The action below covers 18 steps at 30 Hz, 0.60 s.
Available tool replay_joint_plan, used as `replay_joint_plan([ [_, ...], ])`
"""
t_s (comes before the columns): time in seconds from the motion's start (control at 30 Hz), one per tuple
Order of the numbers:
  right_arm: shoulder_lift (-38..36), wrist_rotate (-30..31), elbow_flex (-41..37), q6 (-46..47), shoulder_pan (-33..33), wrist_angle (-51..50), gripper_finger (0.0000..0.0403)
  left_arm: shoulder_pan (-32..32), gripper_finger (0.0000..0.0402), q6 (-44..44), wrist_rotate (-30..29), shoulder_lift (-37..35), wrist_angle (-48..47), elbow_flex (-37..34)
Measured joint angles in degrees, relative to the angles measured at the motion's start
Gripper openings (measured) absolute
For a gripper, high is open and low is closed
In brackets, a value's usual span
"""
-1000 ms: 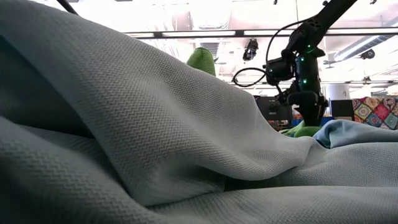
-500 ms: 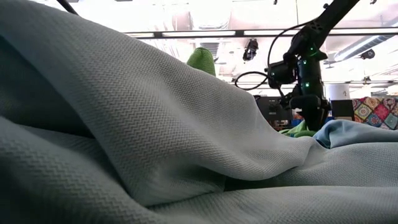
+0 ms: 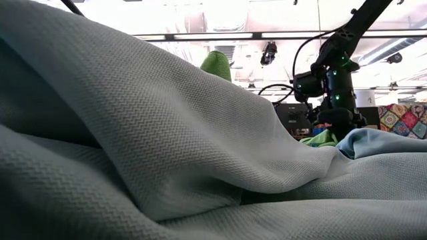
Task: Sort microfiber towel by color & place in baskets
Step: Put the green microfiber towel into the top black wire basket
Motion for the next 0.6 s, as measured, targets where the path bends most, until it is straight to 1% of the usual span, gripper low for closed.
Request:
replay_joint_plan([
  [0.47,0.02,0.0,-0.09,0.0,0.0,0.49,0.0144,0.0,0.0095,0.02,0.0,0.0,0.0,0.0],
  [0.53,0.02,-0.06,-0.09,0.0,0.0,0.5,0.0135,0.0,0.0095,0.02,0.0,0.0,0.0,0.0],
  [0.6,0.04,-0.1,-0.09,0.02,0.0,0.76,0.0116,0.0,0.0095,0.02,0.0,0.0,0.0,0.0],
])
